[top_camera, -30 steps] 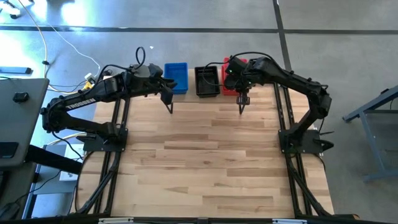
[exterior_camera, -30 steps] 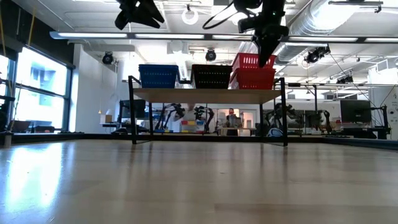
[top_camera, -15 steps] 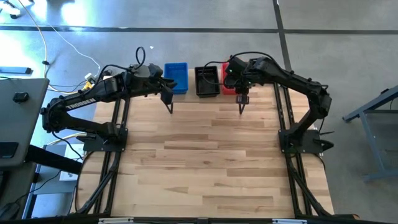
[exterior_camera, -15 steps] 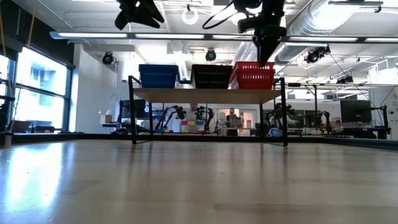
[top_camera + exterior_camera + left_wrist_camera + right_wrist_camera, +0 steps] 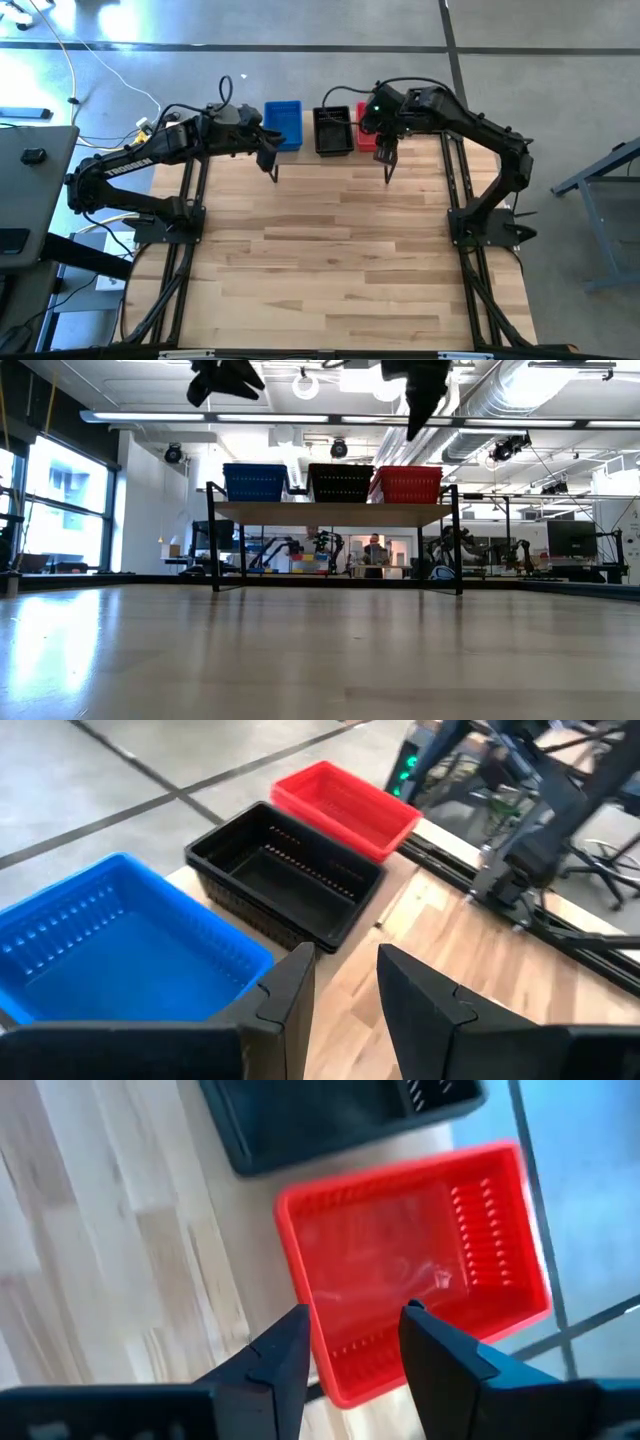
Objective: Stack baskets on shelf by color
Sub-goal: Return to Home Position
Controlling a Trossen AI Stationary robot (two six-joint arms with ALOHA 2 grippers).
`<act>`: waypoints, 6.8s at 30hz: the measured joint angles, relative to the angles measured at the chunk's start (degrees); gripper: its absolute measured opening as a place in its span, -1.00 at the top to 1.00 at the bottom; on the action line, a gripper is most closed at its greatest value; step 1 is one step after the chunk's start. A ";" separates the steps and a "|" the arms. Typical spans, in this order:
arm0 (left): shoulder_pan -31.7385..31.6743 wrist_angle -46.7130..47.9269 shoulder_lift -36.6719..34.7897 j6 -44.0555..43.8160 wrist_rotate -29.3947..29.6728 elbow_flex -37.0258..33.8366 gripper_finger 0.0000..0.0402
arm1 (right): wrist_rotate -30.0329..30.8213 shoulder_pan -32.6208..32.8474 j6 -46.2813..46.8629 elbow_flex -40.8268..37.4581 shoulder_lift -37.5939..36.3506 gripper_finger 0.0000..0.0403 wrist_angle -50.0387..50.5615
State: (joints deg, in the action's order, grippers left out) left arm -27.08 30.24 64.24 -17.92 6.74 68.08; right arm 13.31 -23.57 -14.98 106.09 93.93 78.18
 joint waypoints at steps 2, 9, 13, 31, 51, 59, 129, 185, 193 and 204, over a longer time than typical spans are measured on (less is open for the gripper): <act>0.59 -0.03 -1.03 1.08 -0.69 -0.01 0.50 | -0.17 0.03 1.94 1.85 0.02 0.31 -0.15; 5.69 -1.22 -5.28 5.15 -0.45 -1.29 0.50 | -6.41 0.56 9.84 4.72 0.02 0.31 -5.18; 8.64 -4.01 -9.36 5.11 -0.31 -7.22 0.50 | -7.90 2.76 13.53 4.72 0.03 0.31 -11.08; 16.11 -21.43 -37.22 4.59 -7.37 -38.90 0.50 | -7.82 12.75 22.68 4.72 0.04 0.31 -32.66; 16.18 -44.00 -48.82 4.61 -11.20 -64.84 0.50 | -7.19 12.53 23.71 29.07 -0.11 0.31 -17.80; 13.00 -44.73 -48.96 -0.34 -11.48 -67.46 0.50 | -1.72 12.19 19.26 19.49 -12.79 0.31 -16.61; 2.96 -39.06 -50.05 -1.43 -14.90 -67.39 0.50 | -8.13 16.87 31.09 -103.98 -93.28 0.31 -75.87; 2.94 -39.06 -50.05 -1.44 -14.90 -67.37 0.50 | -7.75 16.85 25.30 -103.98 -92.37 0.31 -75.75; 2.94 -39.06 -50.05 -1.43 -14.92 -67.37 0.50 | -7.75 16.85 25.24 -103.98 -92.37 0.31 -75.75; 2.96 -39.06 -50.05 -1.43 -14.91 -67.37 0.50 | -7.74 16.86 25.20 -103.98 -92.37 0.31 -75.75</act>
State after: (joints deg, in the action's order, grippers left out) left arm -24.12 -8.82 14.20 -19.35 -8.17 0.71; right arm 5.58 -6.71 10.23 2.11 1.56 2.44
